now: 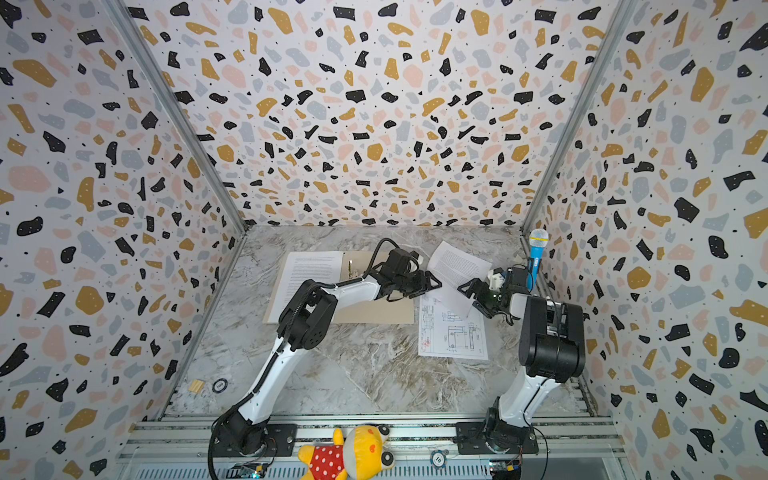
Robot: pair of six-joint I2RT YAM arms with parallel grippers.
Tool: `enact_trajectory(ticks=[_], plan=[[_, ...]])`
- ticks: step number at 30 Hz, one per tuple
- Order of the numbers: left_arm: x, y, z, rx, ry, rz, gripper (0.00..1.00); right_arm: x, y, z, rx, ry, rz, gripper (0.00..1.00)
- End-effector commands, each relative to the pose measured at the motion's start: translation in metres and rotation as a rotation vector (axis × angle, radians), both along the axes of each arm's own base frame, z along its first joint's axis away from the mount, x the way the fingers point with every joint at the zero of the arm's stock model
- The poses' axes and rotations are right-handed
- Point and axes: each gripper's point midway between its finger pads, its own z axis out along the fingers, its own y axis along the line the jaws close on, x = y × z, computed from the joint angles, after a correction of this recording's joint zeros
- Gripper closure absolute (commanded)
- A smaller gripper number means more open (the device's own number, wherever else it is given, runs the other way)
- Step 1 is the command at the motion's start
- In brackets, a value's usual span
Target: Put the files into the folder
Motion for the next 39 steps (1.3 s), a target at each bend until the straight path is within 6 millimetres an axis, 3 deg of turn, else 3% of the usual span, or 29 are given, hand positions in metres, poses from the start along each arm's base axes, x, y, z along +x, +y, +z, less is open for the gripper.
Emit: enact_trajectory(ticks=[1,8,12,24,34,39], plan=[[-0.012,0.003,-0.006,0.025,0.038,-0.012,0.32,-0.006,0.003,0.008,0.009,-0.003,0.004,0.09],[-0.011,0.002,-0.004,0.023,0.033,-0.012,0.49,-0.008,0.003,0.007,0.011,0.002,0.009,0.09],[-0.011,0.003,-0.004,0.017,0.056,0.004,0.51,-0.008,0.004,0.006,0.012,0.003,0.011,0.09],[-0.011,0.000,0.008,-0.029,0.077,0.019,0.55,-0.011,0.003,0.015,0.000,-0.002,0.021,0.08],[-0.009,-0.001,0.016,-0.059,0.088,0.031,0.56,-0.023,-0.002,0.029,0.005,0.009,-0.011,0.07],[-0.008,-0.001,0.020,-0.078,0.096,0.038,0.56,-0.035,0.001,0.025,0.029,0.041,-0.013,0.09]])
